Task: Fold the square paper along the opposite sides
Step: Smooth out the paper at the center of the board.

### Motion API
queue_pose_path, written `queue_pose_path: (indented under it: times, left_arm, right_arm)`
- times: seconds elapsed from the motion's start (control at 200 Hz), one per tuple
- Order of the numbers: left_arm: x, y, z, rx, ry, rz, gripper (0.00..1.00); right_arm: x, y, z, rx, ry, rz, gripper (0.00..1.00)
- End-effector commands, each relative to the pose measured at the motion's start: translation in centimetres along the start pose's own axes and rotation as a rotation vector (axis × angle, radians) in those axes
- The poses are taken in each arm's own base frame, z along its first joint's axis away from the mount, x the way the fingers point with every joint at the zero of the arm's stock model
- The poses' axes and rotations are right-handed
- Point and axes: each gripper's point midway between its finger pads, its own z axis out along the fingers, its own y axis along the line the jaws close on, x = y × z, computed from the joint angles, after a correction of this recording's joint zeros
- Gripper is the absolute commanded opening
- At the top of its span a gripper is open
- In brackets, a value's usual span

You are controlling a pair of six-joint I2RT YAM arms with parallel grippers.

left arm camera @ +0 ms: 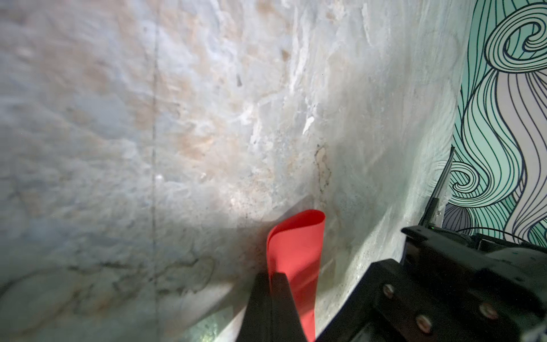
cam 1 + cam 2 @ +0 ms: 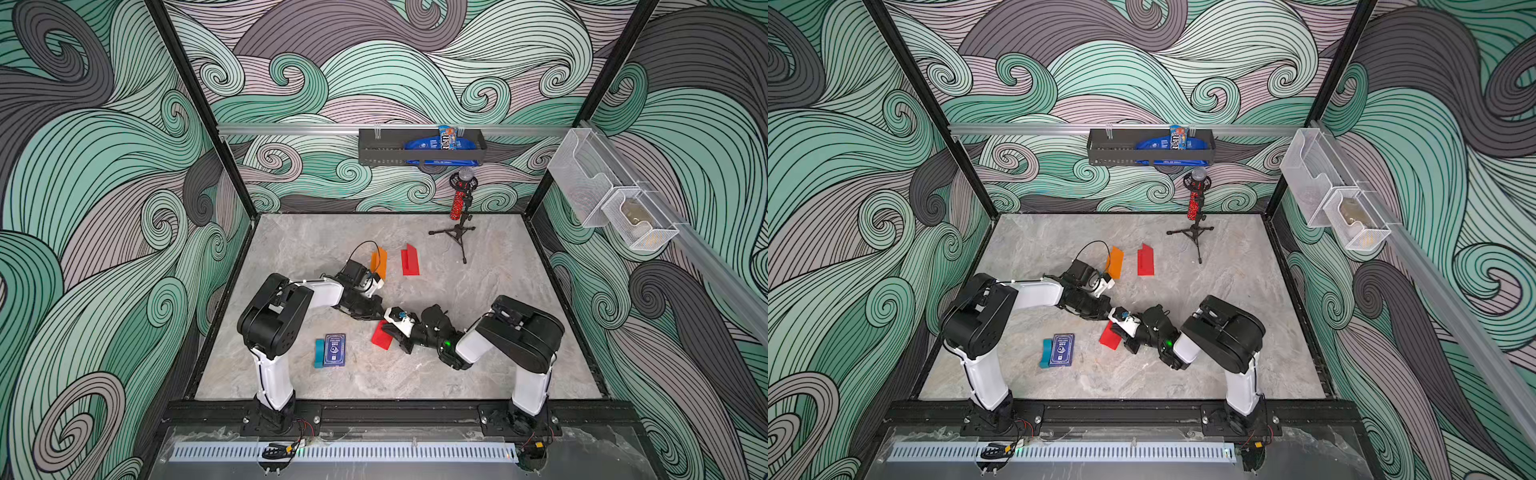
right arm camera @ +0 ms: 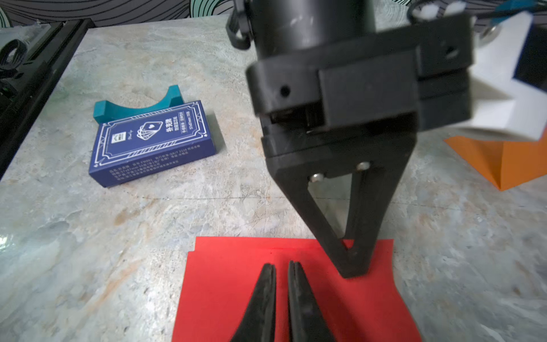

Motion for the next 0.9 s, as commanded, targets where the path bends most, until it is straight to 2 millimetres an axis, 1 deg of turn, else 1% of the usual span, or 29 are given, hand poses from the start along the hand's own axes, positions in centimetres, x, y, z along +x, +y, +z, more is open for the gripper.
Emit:
queue_pose_path:
  times: [0.0, 0.115, 0.235, 0.325, 0.435, 0.645, 0.896]
  left_arm:
    - [1.5, 4.0, 0.2, -0.174, 0.043, -0.064, 0.0]
    - [1.6, 4.5, 0.3, -0.2, 0.044, -0.076, 0.0]
    - [1.5, 5.0, -0.1, -0.233, 0.033, -0.086, 0.0]
    - [1.3, 5.4, -0.4, -0.253, 0.022, -0.092, 0.0]
    - [0.9, 5.6, -0.7, -0.265, 0.008, -0.098, 0.0]
    - [0.7, 5.8, -1.0, -0.28, 0.004, -0.1, 0.0]
    - [0.6, 5.8, -1.3, -0.292, -0.006, -0.097, 0.0]
  right_arm:
    - [-0.1, -0.1, -0.4, 0.003, -0.002, -0.02, 0.13]
    - [1.7, -0.3, -0.2, 0.021, 0.046, -0.031, 0.11]
    - [4.0, -0.6, -0.7, 0.05, 0.1, -0.031, 0.09]
    - [5.5, -0.2, -1.0, 0.049, 0.146, -0.032, 0.08]
    - [6.8, 0.7, -1.4, 0.045, 0.189, -0.05, 0.08]
    - [7.9, 2.6, -1.6, 0.021, 0.234, -0.075, 0.07]
    - [8.2, 4.7, -2.3, 0.001, 0.255, -0.105, 0.07]
